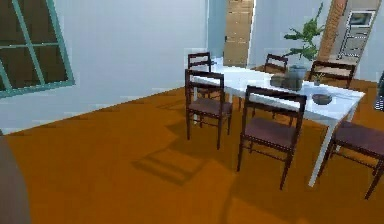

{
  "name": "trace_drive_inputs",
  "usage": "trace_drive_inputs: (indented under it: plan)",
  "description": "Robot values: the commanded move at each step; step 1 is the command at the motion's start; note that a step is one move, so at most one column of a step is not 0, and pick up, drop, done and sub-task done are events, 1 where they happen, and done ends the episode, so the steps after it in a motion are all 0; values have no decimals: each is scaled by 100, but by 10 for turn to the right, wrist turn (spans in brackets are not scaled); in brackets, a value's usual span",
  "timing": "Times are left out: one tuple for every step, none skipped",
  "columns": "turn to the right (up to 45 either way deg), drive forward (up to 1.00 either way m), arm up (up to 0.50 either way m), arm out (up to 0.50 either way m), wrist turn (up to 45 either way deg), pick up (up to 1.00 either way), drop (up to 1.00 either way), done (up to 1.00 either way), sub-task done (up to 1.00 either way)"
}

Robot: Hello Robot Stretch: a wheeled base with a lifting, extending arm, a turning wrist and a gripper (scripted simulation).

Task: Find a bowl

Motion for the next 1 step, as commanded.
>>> trace_drive_inputs:
  plan:
    - [180,0,0,0,0,0,0,0,0]
